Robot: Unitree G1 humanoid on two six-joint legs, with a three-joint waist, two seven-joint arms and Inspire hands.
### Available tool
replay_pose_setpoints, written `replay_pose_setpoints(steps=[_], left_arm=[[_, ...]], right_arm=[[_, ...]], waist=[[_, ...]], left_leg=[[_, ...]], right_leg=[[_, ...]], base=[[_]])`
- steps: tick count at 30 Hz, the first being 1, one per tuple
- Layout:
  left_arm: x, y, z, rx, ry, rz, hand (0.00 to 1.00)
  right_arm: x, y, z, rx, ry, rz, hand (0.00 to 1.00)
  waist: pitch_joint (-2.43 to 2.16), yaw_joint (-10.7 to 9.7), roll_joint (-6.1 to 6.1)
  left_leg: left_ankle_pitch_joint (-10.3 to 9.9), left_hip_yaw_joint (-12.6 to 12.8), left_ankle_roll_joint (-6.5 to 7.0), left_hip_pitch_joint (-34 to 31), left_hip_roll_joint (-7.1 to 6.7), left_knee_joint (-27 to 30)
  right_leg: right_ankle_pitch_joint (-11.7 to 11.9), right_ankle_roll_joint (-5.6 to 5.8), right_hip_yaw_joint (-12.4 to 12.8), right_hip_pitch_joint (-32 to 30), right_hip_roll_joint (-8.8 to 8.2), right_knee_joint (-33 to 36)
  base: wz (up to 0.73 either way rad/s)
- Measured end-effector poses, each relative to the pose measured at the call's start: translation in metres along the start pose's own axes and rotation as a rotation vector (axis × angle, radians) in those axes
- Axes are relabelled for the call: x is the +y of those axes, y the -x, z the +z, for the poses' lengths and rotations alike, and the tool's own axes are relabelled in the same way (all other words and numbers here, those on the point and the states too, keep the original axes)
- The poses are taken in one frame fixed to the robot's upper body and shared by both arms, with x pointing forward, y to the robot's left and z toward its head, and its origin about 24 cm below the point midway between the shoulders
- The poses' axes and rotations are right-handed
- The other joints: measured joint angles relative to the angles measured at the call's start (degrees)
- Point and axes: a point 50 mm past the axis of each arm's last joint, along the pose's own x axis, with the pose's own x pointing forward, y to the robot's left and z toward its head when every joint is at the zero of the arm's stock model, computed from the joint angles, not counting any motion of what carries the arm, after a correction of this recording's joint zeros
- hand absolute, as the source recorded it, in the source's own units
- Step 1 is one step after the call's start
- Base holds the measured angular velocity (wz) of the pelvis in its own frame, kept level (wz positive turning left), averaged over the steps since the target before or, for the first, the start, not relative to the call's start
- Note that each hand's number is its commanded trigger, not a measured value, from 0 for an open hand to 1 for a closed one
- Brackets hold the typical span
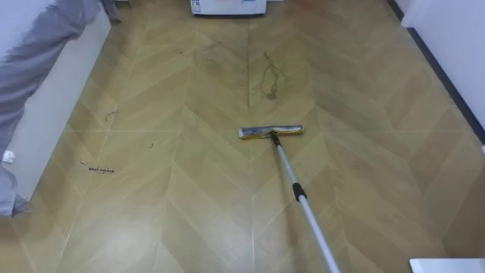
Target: Mop floor
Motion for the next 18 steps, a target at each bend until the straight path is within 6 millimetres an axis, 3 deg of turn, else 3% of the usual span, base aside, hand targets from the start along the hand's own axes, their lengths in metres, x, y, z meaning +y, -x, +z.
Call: replay_pose_setpoints(steps=[18], left_arm=[[0.0001, 0.0, 0.0005, -0.003, 0.0, -0.001, 0.0]], right_arm=[[-0.0007, 0.0001, 0.0036, -0.008, -0.003, 0.001, 1.0]], waist=[[0.06, -0.03, 0.06]], left_leg=[[0.0, -0.16, 0.0, -0.16, 0.0, 0.04]], right_leg=[[-0.02, -0.02, -0.06, -0.11, -0.01, -0.04]], base=[[0.0]])
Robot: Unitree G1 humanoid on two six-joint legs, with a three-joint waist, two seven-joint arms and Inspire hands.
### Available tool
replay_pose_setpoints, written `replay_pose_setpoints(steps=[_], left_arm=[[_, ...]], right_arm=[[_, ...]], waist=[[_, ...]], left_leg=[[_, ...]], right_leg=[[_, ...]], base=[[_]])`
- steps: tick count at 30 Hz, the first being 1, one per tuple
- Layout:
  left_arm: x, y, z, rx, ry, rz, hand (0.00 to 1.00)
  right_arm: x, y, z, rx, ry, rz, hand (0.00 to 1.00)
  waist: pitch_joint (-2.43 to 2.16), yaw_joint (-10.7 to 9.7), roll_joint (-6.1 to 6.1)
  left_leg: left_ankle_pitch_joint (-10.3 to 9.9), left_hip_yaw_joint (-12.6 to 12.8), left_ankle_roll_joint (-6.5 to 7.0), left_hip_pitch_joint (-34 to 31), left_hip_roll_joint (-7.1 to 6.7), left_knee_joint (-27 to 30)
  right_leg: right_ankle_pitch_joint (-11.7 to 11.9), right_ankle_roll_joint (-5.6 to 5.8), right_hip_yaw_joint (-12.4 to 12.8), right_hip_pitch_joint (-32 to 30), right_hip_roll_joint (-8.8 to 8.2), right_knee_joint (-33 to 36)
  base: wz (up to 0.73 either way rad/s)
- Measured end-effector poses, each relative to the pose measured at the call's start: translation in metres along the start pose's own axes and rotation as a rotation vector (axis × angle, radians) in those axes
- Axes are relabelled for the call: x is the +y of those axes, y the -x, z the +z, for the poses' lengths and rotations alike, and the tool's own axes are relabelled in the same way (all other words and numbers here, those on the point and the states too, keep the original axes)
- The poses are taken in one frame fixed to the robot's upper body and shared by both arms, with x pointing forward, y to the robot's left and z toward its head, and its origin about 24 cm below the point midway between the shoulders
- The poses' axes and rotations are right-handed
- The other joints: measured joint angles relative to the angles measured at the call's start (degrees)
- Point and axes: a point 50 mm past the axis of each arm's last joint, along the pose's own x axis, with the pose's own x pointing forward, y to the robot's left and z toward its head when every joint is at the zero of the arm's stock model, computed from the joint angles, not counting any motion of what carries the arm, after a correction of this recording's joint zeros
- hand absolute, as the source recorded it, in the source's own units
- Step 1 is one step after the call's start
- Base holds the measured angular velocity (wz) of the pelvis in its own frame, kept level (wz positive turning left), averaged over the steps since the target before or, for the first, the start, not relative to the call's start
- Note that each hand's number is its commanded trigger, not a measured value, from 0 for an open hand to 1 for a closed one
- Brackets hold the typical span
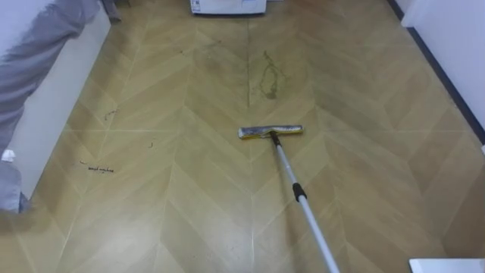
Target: Mop floor
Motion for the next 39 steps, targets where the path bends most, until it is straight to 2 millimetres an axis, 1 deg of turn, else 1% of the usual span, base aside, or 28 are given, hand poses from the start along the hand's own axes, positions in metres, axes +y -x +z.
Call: replay_pose_setpoints(steps=[9, 12, 15, 16, 17, 18, 19, 21, 22, 23, 24, 25, 26, 28, 29, 30, 31, 32, 33, 34, 35, 36, 37, 38, 39], left_arm=[[-0.001, 0.0, -0.002, 0.007, 0.0, -0.013, 0.0], [0.0, 0.0, 0.002, -0.005, -0.003, -0.009, 0.0], [0.003, 0.0, 0.014, -0.032, -0.014, 0.004, 0.0], [0.005, 0.0, 0.02, -0.048, -0.017, 0.014, 0.0], [0.006, 0.0, 0.023, -0.055, -0.019, 0.018, 0.0], [0.007, 0.001, 0.027, -0.067, -0.026, 0.024, 0.0], [0.007, 0.001, 0.031, -0.078, -0.037, 0.026, 0.0], [0.008, 0.0, 0.031, -0.076, -0.041, 0.029, 0.0], [0.009, 0.0, 0.032, -0.073, -0.043, 0.033, 0.0], [0.01, 0.0, 0.032, -0.074, -0.043, 0.035, 0.0], [0.01, 0.0, 0.033, -0.073, -0.044, 0.035, 0.0], [0.011, 0.0, 0.037, -0.081, -0.046, 0.036, 0.0], [0.012, 0.0, 0.038, -0.085, -0.046, 0.037, 0.0], [0.011, 0.0, 0.041, -0.095, -0.046, 0.033, 0.0], [0.009, 0.0, 0.041, -0.096, -0.045, 0.03, 0.0], [0.009, 0.001, 0.041, -0.097, -0.045, 0.029, 0.0], [0.009, 0.001, 0.042, -0.099, -0.044, 0.028, 0.0], [0.009, 0.001, 0.042, -0.1, -0.043, 0.028, 0.0], [0.009, 0.001, 0.042, -0.098, -0.04, 0.027, 0.0], [0.008, 0.0, 0.04, -0.089, -0.036, 0.023, 0.0], [0.008, 0.0, 0.038, -0.077, -0.036, 0.019, 0.0], [0.007, 0.0, 0.037, -0.071, -0.037, 0.017, 0.0], [0.007, -0.001, 0.034, -0.06, -0.038, 0.012, 0.0], [0.007, -0.001, 0.034, -0.057, -0.039, 0.012, 0.0], [0.007, -0.001, 0.034, -0.054, -0.045, 0.013, 0.0]], right_arm=[[0.0, 0.0, -0.004, 0.017, -0.005, 0.009, 1.0], [-0.001, 0.0, 0.0, 0.006, -0.009, 0.007, 1.0], [-0.002, 0.0, 0.004, -0.002, -0.038, 0.009, 1.0], [-0.002, 0.0, 0.005, -0.006, -0.05, 0.01, 1.0], [-0.003, 0.0, 0.006, -0.007, -0.054, 0.01, 1.0], [-0.004, 0.0, 0.008, -0.013, -0.065, 0.01, 1.0], [-0.004, 0.0, 0.009, -0.015, -0.073, 0.011, 1.0], [-0.004, 0.0, 0.009, -0.01, -0.077, 0.013, 1.0], [-0.004, 0.0, 0.011, -0.014, -0.079, 0.013, 1.0], [-0.005, 0.0, 0.012, -0.016, -0.081, 0.013, 1.0], [-0.005, 0.0, 0.014, -0.019, -0.085, 0.011, 1.0], [-0.006, 0.0, 0.017, -0.029, -0.088, 0.007, 1.0], [-0.007, 0.0, 0.018, -0.034, -0.09, 0.004, 1.0], [-0.01, 0.001, 0.021, -0.043, -0.112, -0.007, 1.0], [-0.011, 0.001, 0.019, -0.04, -0.117, -0.01, 1.0], [-0.011, 0.001, 0.019, -0.037, -0.118, -0.01, 1.0], [-0.011, 0.0, 0.018, -0.033, -0.118, -0.009, 1.0], [-0.011, 0.0, 0.018, -0.031, -0.121, -0.008, 1.0], [-0.01, 0.0, 0.017, -0.026, -0.131, -0.005, 1.0], [-0.009, 0.0, 0.016, -0.021, -0.147, 0.0, 1.0], [-0.009, 0.0, 0.015, -0.017, -0.157, 0.003, 1.0], [-0.009, 0.0, 0.015, -0.015, -0.161, 0.004, 1.0], [-0.009, 0.0, 0.016, -0.011, -0.164, 0.002, 1.0], [-0.01, 0.0, 0.017, -0.009, -0.166, 0.002, 1.0], [-0.01, 0.0, 0.019, -0.008, -0.169, 0.003, 1.0]], waist=[[-0.25, -0.24, 0.05], [-0.82, -0.18, 0.07], [-0.92, -0.22, -0.01], [-0.76, -0.34, -0.11], [-0.66, -0.3, -0.01], [-0.71, -0.02, -0.03], [-0.55, 0.01, 0.0], [-0.47, -0.05, 0.25], [-0.23, -0.06, 0.33], [-0.14, -0.1, 0.27], [-0.01, -0.09, 0.49], [-0.12, -0.08, 0.26], [-0.05, -0.07, 0.47], [0.28, -0.12, 1.06], [0.22, -0.11, 1.38], [0.21, -0.12, 1.41], [0.24, -0.18, 1.45], [0.31, -0.22, 1.56], [0.43, -0.24, 1.74], [0.63, -0.09, 2.06], [0.78, 0.13, 2.3], [0.83, 0.13, 2.4], [0.86, 0.25, 2.66], [0.92, 0.29, 2.83], [0.97, 0.29, 2.91]], left_leg=[[0.0, -0.01, 0.0, -0.75, -0.03, 0.45], [0.0, 0.11, 0.0, -2.62, 0.06, 1.1], [0.01, -0.3, 0.01, -5.26, 0.11, 2.14], [0.01, -0.65, 0.01, -6.0, 0.12, 2.15], [0.01, -0.67, 0.01, -6.47, 0.16, 2.15], [0.02, -0.67, 0.02, -7.18, 0.23, 2.19], [0.02, -0.65, 0.02, -7.85, 0.25, 2.19], [0.03, -0.65, 0.04, -8.95, 0.32, 2.32], [0.03, -0.65, 0.04, -10.06, 0.34, 3.08], [0.03, -0.65, 0.04, -10.63, 0.35, 3.43], [0.03, -0.65, 0.04, -12.01, 0.36, 4.12], [0.02, -0.65, 0.04, -13.86, 0.42, 5.13], [0.02, -0.64, 0.03, -14.89, 0.48, 5.6], [0.02, -0.71, 0.03, -18.28, 0.61, 7.47], [0.02, -0.71, 0.03, -20.06, 0.64, 8.48], [0.02, -0.83, 0.03, -21.09, 0.56, 9.05], [0.02, -1.47, 0.03, -23.57, 0.23, 10.81], [0.01, -1.49, 0.03, -24.93, 0.11, 11.93], [-0.05, -1.53, 0.08, -27.57, 0.03, 14.38], [-0.59, -1.7, 0.17, -29.9, 0.15, 16.82], [-1.7, -1.99, 0.0, -32.25, 0.38, 20.05], [-2.42, -2.11, -0.14, -33.44, 0.48, 21.78], [-3.91, -2.39, -0.5, -36.15, 0.81, 25.67], [-4.61, -2.5, -0.66, -37.47, 1.01, 27.8], [-5.89, -3.0, -0.92, -39.93, 1.15, 31.81]], right_leg=[[-0.05, -0.06, -0.26, -0.18, -0.08, 0.01], [-0.06, -0.11, -0.58, -1.91, -0.06, 0.32], [0.06, -0.27, -1.03, -4.27, -0.1, 1.26], [0.1, -0.31, -1.57, -4.85, -0.1, 1.31], [0.1, -0.32, -1.67, -5.34, -0.09, 1.46], [0.13, -0.36, -1.57, -6.38, -0.07, 1.97], [0.15, -0.39, -1.53, -7.18, -0.06, 2.05], [0.2, -0.46, -1.62, -8.29, -0.07, 2.44], [0.2, -0.47, -1.69, -9.28, -0.12, 3.06], [0.2, -0.48, -1.72, -9.83, -0.14, 3.26], [0.24, -0.53, -1.78, -10.96, -0.19, 3.55], [0.24, -0.54, -1.79, -12.75, -0.27, 4.66], [0.23, -0.55, -1.77, -13.63, -0.28, 5.2], [0.13, -0.67, -1.7, -17.22, -0.42, 7.53], [-0.12, -0.91, -1.6, -19.24, -0.57, 8.92], [-0.43, -1.02, -1.52, -20.34, -0.75, 9.83], [-1.3, -1.19, -1.71, -22.82, -1.35, 12.16], [-1.67, -1.29, -1.75, -24.17, -1.62, 13.48], [-2.46, -1.47, -1.95, -26.72, -2.17, 16.25], [-3.28, -1.82, -1.79, -28.93, -2.28, 18.62], [-4.55, -2.06, -1.52, -31.3, -2.28, 21.61], [-5.44, -2.36, -1.45, -32.36, -2.31, 23.11], [-7.28, -2.73, -1.48, -34.85, -2.45, 26.41], [-8.27, -2.95, -1.56, -35.92, -2.5, 28.26], [-10.32, -3.46, -1.67, -38.22, -2.99, 32.45]], base=[[0.02], [0.07], [0.09], [0.16], [0.1], [0.0], [0.0], [0.0], [0.0], [0.0], [0.0], [0.0], [0.0], [0.0], [0.0], [0.07], [0.11], [0.19], [0.17], [0.09], [0.0], [-0.05], [0.0], [0.11], [0.2]])
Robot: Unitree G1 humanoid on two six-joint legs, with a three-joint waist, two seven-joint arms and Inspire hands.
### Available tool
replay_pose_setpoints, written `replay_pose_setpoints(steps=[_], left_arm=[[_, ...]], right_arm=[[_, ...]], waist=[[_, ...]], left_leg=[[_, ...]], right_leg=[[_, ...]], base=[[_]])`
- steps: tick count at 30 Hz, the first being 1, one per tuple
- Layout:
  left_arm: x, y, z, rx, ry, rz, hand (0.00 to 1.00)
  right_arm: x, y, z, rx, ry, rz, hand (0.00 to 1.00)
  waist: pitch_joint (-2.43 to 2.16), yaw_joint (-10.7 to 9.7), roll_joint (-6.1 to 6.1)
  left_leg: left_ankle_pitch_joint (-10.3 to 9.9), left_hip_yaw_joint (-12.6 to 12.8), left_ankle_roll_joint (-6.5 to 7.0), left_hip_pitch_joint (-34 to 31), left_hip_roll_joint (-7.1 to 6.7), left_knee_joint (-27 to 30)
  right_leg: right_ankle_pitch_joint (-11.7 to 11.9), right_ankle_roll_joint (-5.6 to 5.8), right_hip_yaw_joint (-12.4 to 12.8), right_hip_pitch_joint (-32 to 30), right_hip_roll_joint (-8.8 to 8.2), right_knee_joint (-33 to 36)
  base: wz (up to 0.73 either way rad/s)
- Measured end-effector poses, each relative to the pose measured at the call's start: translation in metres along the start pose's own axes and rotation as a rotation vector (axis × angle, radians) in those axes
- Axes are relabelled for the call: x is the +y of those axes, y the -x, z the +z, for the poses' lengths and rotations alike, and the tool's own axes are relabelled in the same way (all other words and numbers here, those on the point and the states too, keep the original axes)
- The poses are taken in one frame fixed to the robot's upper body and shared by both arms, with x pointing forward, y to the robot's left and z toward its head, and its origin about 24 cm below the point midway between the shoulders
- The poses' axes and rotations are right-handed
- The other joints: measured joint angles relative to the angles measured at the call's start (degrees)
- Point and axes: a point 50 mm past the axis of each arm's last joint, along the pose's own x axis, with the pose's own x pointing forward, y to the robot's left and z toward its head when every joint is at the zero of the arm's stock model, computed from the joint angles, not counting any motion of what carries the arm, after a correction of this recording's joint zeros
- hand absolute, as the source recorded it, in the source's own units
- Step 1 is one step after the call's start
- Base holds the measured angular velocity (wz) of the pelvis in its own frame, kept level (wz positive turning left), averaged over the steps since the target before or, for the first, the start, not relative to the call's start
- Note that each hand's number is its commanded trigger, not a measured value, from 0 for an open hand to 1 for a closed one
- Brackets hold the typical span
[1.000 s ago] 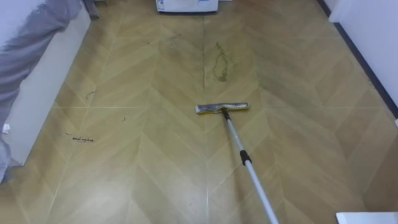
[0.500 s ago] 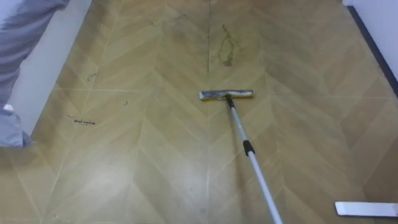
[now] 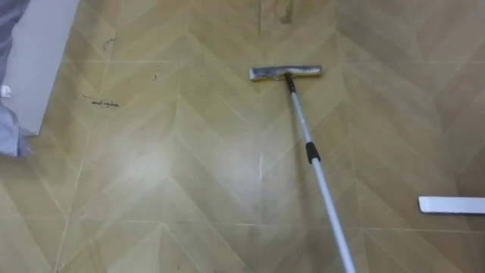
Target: Mop floor
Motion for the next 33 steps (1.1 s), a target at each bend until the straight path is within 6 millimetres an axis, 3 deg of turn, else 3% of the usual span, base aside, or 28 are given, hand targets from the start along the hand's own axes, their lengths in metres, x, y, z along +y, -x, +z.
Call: replay_pose_setpoints(steps=[2, 4, 6, 8, 9, 11, 12, 13, 15, 17, 18, 19, 20, 21, 22, 23, 26, 27, 28, 29, 30, 31, 33], left_arm=[[0.0, 0.0, 0.002, -0.001, 0.0, 0.0, 0.0], [-0.001, 0.0, 0.004, -0.008, 0.026, -0.008, 0.0], [-0.003, 0.0, 0.004, -0.007, 0.026, -0.013, 0.0], [-0.001, 0.0, 0.006, -0.013, 0.025, -0.011, 0.0], [-0.001, 0.001, 0.008, -0.025, 0.025, -0.014, 0.0], [0.0, 0.001, 0.01, -0.037, 0.028, -0.021, 0.0], [0.001, 0.001, 0.01, -0.041, 0.027, -0.027, 0.0], [0.004, 0.0, 0.009, -0.04, 0.025, -0.024, 0.0], [0.008, 0.0, 0.008, -0.038, 0.029, -0.015, 0.0], [0.01, 0.001, 0.011, -0.051, 0.03, -0.024, 0.0], [0.009, 0.001, 0.01, -0.051, 0.031, -0.028, 0.0], [0.01, 0.001, 0.014, -0.062, 0.032, -0.024, 0.0], [0.011, 0.001, 0.016, -0.072, 0.043, -0.018, 0.0], [0.011, 0.001, 0.017, -0.076, 0.045, -0.014, 0.0], [0.011, 0.001, 0.017, -0.081, 0.053, -0.002, 0.0], [0.012, 0.002, 0.019, -0.087, 0.06, 0.009, 0.0], [0.013, 0.003, 0.028, -0.125, 0.071, 0.054, 0.0], [0.012, 0.003, 0.027, -0.12, 0.072, 0.054, 0.0], [0.01, 0.003, 0.024, -0.112, 0.074, 0.053, 0.0], [0.008, 0.003, 0.022, -0.105, 0.084, 0.049, 0.0], [0.007, 0.003, 0.02, -0.098, 0.088, 0.046, 0.0], [0.002, 0.003, 0.016, -0.089, 0.088, 0.034, 0.0], [-0.001, 0.002, 0.014, -0.082, 0.096, 0.023, 0.0]], right_arm=[[-0.001, 0.001, 0.007, 0.0, -0.005, -0.004, 1.0], [-0.008, 0.003, 0.027, -0.029, -0.03, -0.024, 1.0], [-0.015, 0.006, 0.041, -0.055, -0.033, -0.039, 1.0], [-0.02, 0.009, 0.056, -0.086, -0.048, -0.044, 1.0], [-0.025, 0.013, 0.069, -0.119, -0.064, -0.046, 1.0], [-0.031, 0.019, 0.091, -0.176, -0.082, -0.047, 1.0], [-0.033, 0.022, 0.101, -0.205, -0.093, -0.044, 1.0], [-0.033, 0.024, 0.107, -0.223, -0.117, -0.028, 1.0], [-0.03, 0.023, 0.104, -0.217, -0.145, 0.002, 1.0], [-0.032, 0.019, 0.091, -0.191, -0.164, 0.006, 1.0], [-0.035, 0.017, 0.078, -0.162, -0.171, -0.003, 1.0], [-0.042, 0.014, 0.062, -0.124, -0.175, -0.021, 1.0], [-0.049, 0.012, 0.043, -0.073, -0.168, -0.049, 1.0], [-0.052, 0.011, 0.033, -0.046, -0.161, -0.064, 1.0], [-0.055, 0.01, 0.014, 0.005, -0.151, -0.088, 1.0], [-0.055, 0.009, 0.005, 0.027, -0.15, -0.098, 1.0], [-0.048, 0.006, -0.024, 0.097, -0.154, -0.12, 1.0], [-0.042, 0.005, -0.033, 0.122, -0.151, -0.12, 1.0], [-0.034, 0.004, -0.042, 0.145, -0.147, -0.112, 1.0], [-0.026, 0.003, -0.051, 0.168, -0.145, -0.099, 1.0], [-0.022, 0.003, -0.054, 0.179, -0.143, -0.091, 1.0], [-0.02, 0.003, -0.056, 0.186, -0.139, -0.086, 1.0], [-0.02, 0.003, -0.05, 0.184, -0.12, -0.089, 1.0]], waist=[[0.08, 0.12, -0.3], [0.06, 1.64, -0.59], [0.03, 3.05, -0.76], [0.27, 4.18, -1.59], [0.31, 4.83, -1.84], [0.27, 6.02, -1.95], [0.25, 6.52, -2.16], [0.19, 6.95, -1.98], [-0.05, 7.03, -2.45], [-0.17, 6.98, -2.72], [-0.31, 7.03, -2.7], [-0.36, 6.72, -2.51], [-0.55, 6.1, -1.87], [-0.75, 6.03, -1.49], [-0.96, 5.94, -0.61], [-1.08, 5.59, -0.15], [-0.85, 4.01, 1.78], [-0.83, 3.3, 2.1], [-0.88, 2.93, 1.98], [-0.85, 2.85, 2.29], [-0.93, 2.87, 2.34], [-1.11, 2.96, 2.81], [-1.07, 3.03, 3.21]], left_leg=[[-1.32, -0.72, -0.67, -3.22, 0.02, 5.26], [-1.43, -1.95, -0.91, -8.22, 0.62, 12.93], [-0.51, -2.86, -1.26, -12.09, 1.19, 19.97], [2.39, -3.19, -1.45, -15.5, 1.33, 25.78], [2.82, -2.68, -1.36, -17.36, 1.3, 25.92], [2.66, -0.79, -1.4, -18.93, 1.2, 20.14], [2.92, 0.33, -1.47, -18.82, 0.71, 13.22], [4.34, 1.07, -0.3, -18.73, 0.29, 8.7], [6.05, 1.55, 1.34, -17.57, -0.52, 6.66], [5.49, 2.71, 2.37, -15.77, -1.26, 4.83], [4.29, 3.13, 4.07, -14.32, -2.16, 3.98], [3.28, 3.44, 4.74, -13.32, -3.31, 3.84], [1.81, 3.86, 5.6, -12.61, -4.03, 4.32], [1.02, 3.81, 5.87, -12.05, -4.31, 4.37], [-0.53, 3.11, 6.11, -10.82, -4.6, 4.06], [-1.0, 2.61, 6.21, -10.26, -4.68, 3.74], [-1.9, 1.31, 5.99, -8.06, -4.62, 0.38], [-2.07, 1.11, 5.69, -6.43, -4.61, -1.02], [-2.94, 1.12, 5.07, -4.43, -4.55, -2.27], [-4.83, 0.97, 4.16, -2.37, -3.88, -2.46], [-5.54, 0.79, 3.6, -1.3, -3.6, -2.39], [-6.63, 0.29, 2.26, 0.45, -2.65, -2.0], [-6.94, -0.54, 1.69, 2.4, -1.61, -0.7]], right_leg=[[-3.01, -0.96, -0.02, -3.42, -0.54, 5.78], [-5.6, -1.74, -0.33, -6.57, -0.52, 11.43], [-7.49, -2.39, -0.19, -8.11, 0.2, 15.34], [-9.24, -3.13, 0.15, -8.74, 0.61, 18.36], [-9.67, -3.31, 0.19, -8.89, 0.92, 19.03], [-9.72, -3.3, 0.34, -8.81, 0.95, 18.85], [-9.89, -2.95, 0.34, -8.43, 0.98, 18.38], [-10.26, -2.67, 0.38, -7.73, 1.11, 18.1], [-10.9, -1.9, 0.73, -6.11, 0.68, 16.32], [-10.35, -0.85, 0.84, -3.67, -0.13, 13.29], [-10.16, -0.33, 1.23, -2.22, -0.64, 11.59], [-9.77, 0.34, 2.99, -1.72, -1.24, 12.39], [-7.61, 1.87, 4.67, -2.93, -1.35, 16.15], [-5.9, 2.3, 5.31, -4.0, -1.41, 18.38], [-0.91, 2.49, 6.44, -6.37, -1.07, 23.14], [0.18, 2.47, 6.71, -7.38, -0.92, 24.76], [-1.05, 2.95, 8.03, -15.95, -0.49, 19.52], [-0.09, 2.82, 8.89, -18.48, -0.24, 12.39], [3.54, 2.21, 9.52, -20.09, -0.25, 4.25], [9.21, 2.21, 9.25, -20.48, -0.23, 0.25], [10.71, 2.0, 8.87, -19.74, -0.13, -0.38], [11.28, 0.38, 7.13, -17.88, 0.55, -0.61], [9.95, -1.21, 6.32, -15.11, 2.04, -0.1]], base=[[0.19], [-0.02], [-0.05], [0.04], [-0.06], [-0.09], [0.0], [0.04], [0.1], [0.16], [0.2], [0.32], [0.32], [0.16], [0.0], [0.0], [0.08], [0.0], [0.0], [-0.05], [-0.18], [-0.23], [-0.18]])
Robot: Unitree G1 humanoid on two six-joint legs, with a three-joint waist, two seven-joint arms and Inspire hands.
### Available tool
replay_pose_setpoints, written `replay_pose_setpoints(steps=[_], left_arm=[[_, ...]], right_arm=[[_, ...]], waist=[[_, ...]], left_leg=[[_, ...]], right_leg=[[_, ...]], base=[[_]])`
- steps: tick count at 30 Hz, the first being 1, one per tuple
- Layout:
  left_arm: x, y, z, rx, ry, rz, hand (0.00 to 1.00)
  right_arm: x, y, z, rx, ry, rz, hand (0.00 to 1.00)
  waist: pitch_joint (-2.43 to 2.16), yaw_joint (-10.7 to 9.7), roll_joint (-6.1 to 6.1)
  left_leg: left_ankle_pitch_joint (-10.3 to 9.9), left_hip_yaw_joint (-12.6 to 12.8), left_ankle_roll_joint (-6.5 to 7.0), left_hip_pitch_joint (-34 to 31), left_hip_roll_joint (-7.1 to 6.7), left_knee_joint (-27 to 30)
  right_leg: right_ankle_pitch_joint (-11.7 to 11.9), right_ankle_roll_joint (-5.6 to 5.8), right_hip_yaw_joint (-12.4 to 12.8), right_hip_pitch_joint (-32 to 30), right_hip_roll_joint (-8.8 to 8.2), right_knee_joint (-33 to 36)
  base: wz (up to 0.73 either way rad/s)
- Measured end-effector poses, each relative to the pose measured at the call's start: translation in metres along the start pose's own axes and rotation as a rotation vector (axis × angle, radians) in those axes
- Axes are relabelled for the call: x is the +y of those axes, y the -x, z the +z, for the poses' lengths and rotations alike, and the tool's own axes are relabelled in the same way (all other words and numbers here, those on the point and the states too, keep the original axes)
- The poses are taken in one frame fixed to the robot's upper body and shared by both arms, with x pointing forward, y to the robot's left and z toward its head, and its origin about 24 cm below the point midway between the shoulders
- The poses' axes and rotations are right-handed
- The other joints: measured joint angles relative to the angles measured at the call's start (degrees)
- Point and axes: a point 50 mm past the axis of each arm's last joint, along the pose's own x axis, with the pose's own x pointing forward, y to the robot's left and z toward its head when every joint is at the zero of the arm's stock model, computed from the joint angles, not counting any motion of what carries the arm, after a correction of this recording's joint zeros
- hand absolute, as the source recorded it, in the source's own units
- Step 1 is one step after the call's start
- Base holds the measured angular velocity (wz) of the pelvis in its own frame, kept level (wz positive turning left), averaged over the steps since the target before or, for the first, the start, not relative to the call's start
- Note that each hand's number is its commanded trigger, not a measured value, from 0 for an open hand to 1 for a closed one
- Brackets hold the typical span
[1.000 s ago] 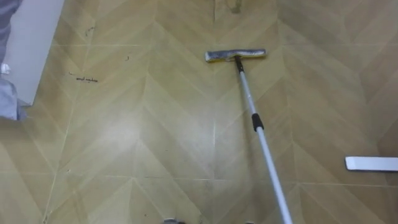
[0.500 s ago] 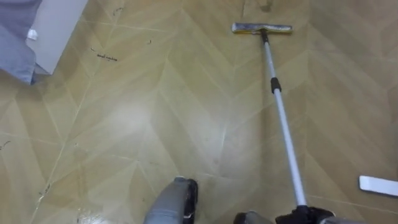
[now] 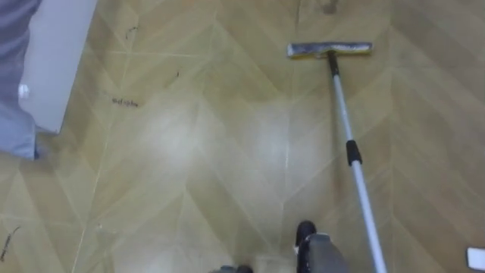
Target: Mop floor
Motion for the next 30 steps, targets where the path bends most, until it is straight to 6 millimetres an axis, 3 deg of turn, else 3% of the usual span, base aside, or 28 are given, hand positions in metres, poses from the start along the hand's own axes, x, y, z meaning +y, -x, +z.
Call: replay_pose_setpoints(steps=[2, 3, 4, 6, 8, 9, 11, 12, 13, 14, 15, 16, 17, 18, 19, 20, 22, 24, 26, 27, 28, 30], left_arm=[[0.001, 0.0, 0.0, 0.001, 0.022, 0.0, 0.0], [0.001, 0.0, 0.002, -0.002, 0.034, -0.001, 0.0], [0.002, 0.0, 0.003, -0.007, 0.033, 0.002, 0.0], [0.004, 0.0, 0.003, -0.007, 0.03, 0.012, 0.0], [0.01, 0.0, 0.005, -0.008, 0.027, 0.033, 0.0], [0.012, 0.0, 0.005, -0.009, 0.029, 0.038, 0.0], [0.015, 0.0, 0.003, -0.005, 0.034, 0.045, 0.0], [0.014, 0.0, 0.001, 0.002, 0.034, 0.035, 0.0], [0.014, 0.0, -0.001, 0.007, 0.038, 0.024, 0.0], [0.013, 0.0, -0.003, 0.011, 0.038, 0.014, 0.0], [0.011, 0.0, -0.003, 0.01, 0.034, -0.005, 0.0], [0.01, 0.0, 0.001, 0.003, 0.027, -0.019, 0.0], [0.01, 0.0, 0.004, -0.006, 0.015, -0.025, 0.0], [0.011, 0.0, 0.01, -0.024, -0.001, -0.024, 0.0], [0.013, 0.0, 0.013, -0.038, -0.016, -0.015, 0.0], [0.013, 0.0, 0.014, -0.044, -0.05, -0.005, 0.0], [0.011, 0.0, 0.017, -0.054, -0.112, 0.006, 0.0], [0.009, 0.0, 0.018, -0.059, -0.157, 0.014, 0.0], [0.005, 0.001, 0.018, -0.058, -0.176, 0.013, 0.0], [0.0, 0.001, 0.015, -0.053, -0.191, 0.001, 0.0], [-0.007, 0.002, 0.012, -0.045, -0.187, -0.017, 0.0], [-0.011, 0.002, 0.007, -0.025, -0.173, -0.032, 0.0]], right_arm=[[-0.003, 0.004, 0.022, -0.03, 0.02, -0.02, 1.0], [-0.009, 0.009, 0.041, -0.06, 0.03, -0.049, 1.0], [-0.017, 0.015, 0.061, -0.095, 0.032, -0.081, 1.0], [-0.031, 0.029, 0.099, -0.185, 0.026, -0.131, 1.0], [-0.038, 0.051, 0.145, -0.318, 0.014, -0.155, 1.0], [-0.037, 0.056, 0.155, -0.35, 0.008, -0.15, 1.0], [-0.034, 0.068, 0.176, -0.432, -0.021, -0.117, 1.0], [-0.032, 0.07, 0.18, -0.454, -0.03, -0.097, 1.0], [-0.029, 0.068, 0.176, -0.442, -0.036, -0.07, 1.0], [-0.029, 0.065, 0.172, -0.429, -0.032, -0.062, 1.0], [-0.031, 0.056, 0.157, -0.391, -0.034, -0.06, 1.0], [-0.037, 0.047, 0.139, -0.345, -0.036, -0.07, 1.0], [-0.041, 0.042, 0.129, -0.319, -0.038, -0.079, 1.0], [-0.045, 0.033, 0.107, -0.258, -0.031, -0.098, 1.0], [-0.045, 0.024, 0.083, -0.195, -0.025, -0.106, 1.0], [-0.043, 0.017, 0.061, -0.141, -0.024, -0.101, 1.0], [-0.036, 0.01, 0.037, -0.082, -0.02, -0.09, 1.0], [-0.02, 0.005, 0.024, -0.05, -0.01, -0.067, 1.0], [-0.006, 0.002, 0.013, -0.023, -0.005, -0.034, 1.0], [-0.002, 0.001, 0.007, -0.011, 0.0, -0.025, 1.0], [0.0, 0.001, 0.007, -0.012, 0.015, -0.025, 1.0], [0.0, 0.002, 0.011, -0.02, 0.033, -0.029, 1.0]], waist=[[0.12, -0.04, -0.13], [0.53, -0.09, -0.74], [0.63, 0.06, -0.84], [0.85, 1.15, -1.19], [1.73, 2.95, -2.55], [1.99, 3.36, -3.03], [1.92, 4.3, -3.99], [1.88, 4.7, -4.04], [1.68, 4.65, -4.16], [1.54, 4.55, -4.23], [1.33, 4.44, -4.48], [1.21, 3.92, -4.6], [1.19, 3.75, -4.43], [1.03, 3.44, -4.05], [0.86, 3.06, -3.58], [0.47, 2.49, -3.01], [0.1, 0.4, -1.51], [0.18, -1.01, -1.23], [0.18, -1.86, -1.36], [0.31, -2.02, -1.3], [0.12, -1.43, -1.01], [0.09, -1.61, -0.83]], left_leg=[[0.45, -0.05, -0.77, 0.5, 1.24, 3.57], [1.59, -0.13, -2.41, -0.64, 1.84, 8.18], [3.61, -0.03, -3.19, -2.36, 2.31, 13.63], [3.86, 0.4, -2.89, -5.92, 2.37, 19.0], [3.7, 1.16, -2.93, -11.88, 2.0, 15.58], [3.75, 1.3, -2.92, -12.94, 1.49, 13.1], [4.99, 1.57, -3.11, -15.44, 0.4, 4.61], [8.21, 2.37, -1.48, -16.04, 0.26, -0.03], [11.95, 3.24, -0.03, -15.24, 0.01, -2.63], [13.44, 3.28, 0.59, -14.49, -0.44, -3.61], [14.73, 4.18, 2.49, -13.07, -0.69, -4.13], [13.75, 5.31, 3.87, -12.19, -1.17, -3.36], [13.08, 5.16, 4.27, -12.06, -1.81, -2.81], [11.07, 5.26, 5.04, -11.52, -2.47, -1.54], [9.12, 4.97, 5.35, -10.14, -2.8, -0.57], [7.58, 4.4, 5.51, -8.62, -3.06, -0.56], [6.81, 3.5, 5.64, -6.8, -3.43, -1.61], [6.75, 3.31, 5.53, -5.24, -3.42, -3.13], [6.04, 3.35, 4.54, -3.79, -3.36, -3.96], [4.05, 3.38, 3.73, -2.82, -2.87, -3.67], [3.47, 3.43, 2.81, -2.13, -1.79, -3.13], [2.91, 3.41, 1.81, -0.87, -1.12, -2.58]], right_leg=[[-2.29, -1.05, -0.39, 2.11, 1.03, 1.11], [-4.3, -1.54, -0.8, 2.98, 1.14, 2.57], [-6.15, -1.89, -0.86, 3.8, 1.27, 4.15], [-8.34, -2.35, -0.64, 4.33, 1.44, 6.17], [-9.72, -2.94, -0.55, 4.93, 1.9, 6.93], [-10.09, -2.93, -0.55, 5.43, 1.91, 6.84], [-11.28, -2.68, -0.68, 7.14, 1.92, 6.08], [-12.24, -2.3, -1.17, 9.46, 1.99, 4.97], [-13.29, -1.67, -1.26, 12.25, 1.94, 3.76], [-13.82, -1.23, -1.28, 13.6, 1.73, 3.13], [-14.8, -0.36, -1.31, 15.74, 1.16, 2.34], [-15.39, 0.33, -1.06, 16.41, 0.15, 3.67], [-15.27, 0.56, -0.76, 16.06, -0.3, 5.25], [-14.01, 2.6, 0.34, 14.71, -0.83, 10.01], [-11.26, 4.4, 1.02, 12.69, -1.33, 15.64], [-9.75, 5.13, 2.1, 10.98, -1.18, 19.68], [-9.95, 4.99, 2.84, 7.23, -1.47, 19.86], [-9.55, 5.08, 3.1, 3.21, -2.46, 14.04], [-5.73, 4.39, 3.08, 1.47, -3.18, 2.65], [-1.03, 4.01, 2.95, 1.47, -2.95, 0.47], [-1.1, 3.33, 2.88, 2.36, -1.45, -0.39], [-1.96, 2.39, 2.56, 3.68, -0.11, -0.48]], base=[[-0.04], [0.1], [0.16], [0.02], [-0.12], [0.08], [0.14], [0.14], [0.17], [0.22], [0.35], [0.41], [0.43], [0.27], [0.11], [0.0], [0.08], [-0.07], [-0.16], [-0.37], [-0.45], [-0.27]])
